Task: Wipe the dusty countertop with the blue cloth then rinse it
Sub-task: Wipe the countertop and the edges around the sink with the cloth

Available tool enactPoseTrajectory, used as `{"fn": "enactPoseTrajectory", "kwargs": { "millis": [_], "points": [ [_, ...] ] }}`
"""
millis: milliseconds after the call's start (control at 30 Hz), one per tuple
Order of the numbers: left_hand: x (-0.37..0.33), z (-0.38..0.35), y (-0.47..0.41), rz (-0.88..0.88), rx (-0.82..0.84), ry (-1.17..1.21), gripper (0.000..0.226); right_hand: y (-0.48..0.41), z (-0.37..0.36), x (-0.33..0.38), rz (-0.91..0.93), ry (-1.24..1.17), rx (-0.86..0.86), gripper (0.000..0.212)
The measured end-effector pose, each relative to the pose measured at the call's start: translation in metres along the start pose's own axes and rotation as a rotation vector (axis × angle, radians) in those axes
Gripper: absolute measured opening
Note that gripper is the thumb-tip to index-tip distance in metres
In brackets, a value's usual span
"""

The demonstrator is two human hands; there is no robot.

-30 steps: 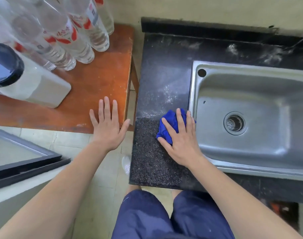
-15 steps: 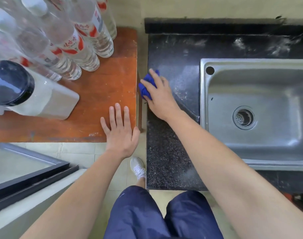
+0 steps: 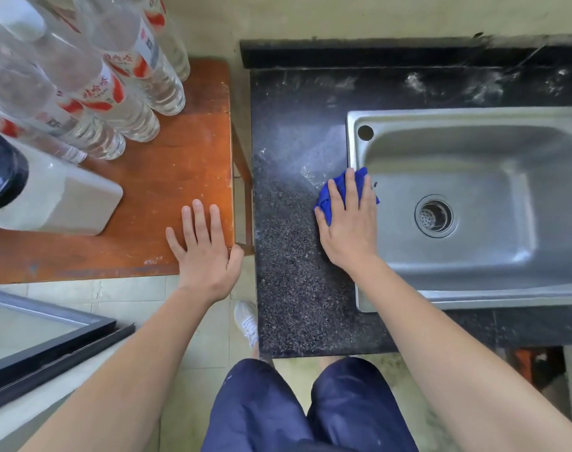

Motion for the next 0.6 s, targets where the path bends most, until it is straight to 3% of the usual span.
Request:
{"fn": "enactPoseTrajectory", "kwargs": {
  "millis": [100, 267, 400, 600],
  "points": [
    [0.0, 0.0, 0.0, 0.003, -0.002, -0.007, 0.082, -0.024, 0.001, 0.049, 0.099, -0.015, 0.057, 0.063],
    [0.0, 0.001, -0.001, 0.004, 0.014, -0.015, 0.083, -0.062, 0.002, 0.107, 0.115, -0.117, 0.171, 0.078],
    [0.0, 0.001, -0.001, 0.0, 0.007, 0.001, 0.084, -0.05, 0.009, 0.07, 0.193, -0.152, 0.133, 0.071],
    [-0.001, 0.004, 0.0, -0.007, 0.024, 0.032, 0.085, -0.024, 0.015, 0.004, 0.141, -0.035, 0.126, 0.068]
  ]
}}
Point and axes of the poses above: each hand's wrist, its own y-axis away from the middle knuckle, its own z-axis out of the back of the hand, x = y × z, the point moved 8 cm from there along -y, towards the middle knuckle, and after that the axes turned 8 degrees about -z, right-handed, at the moved point
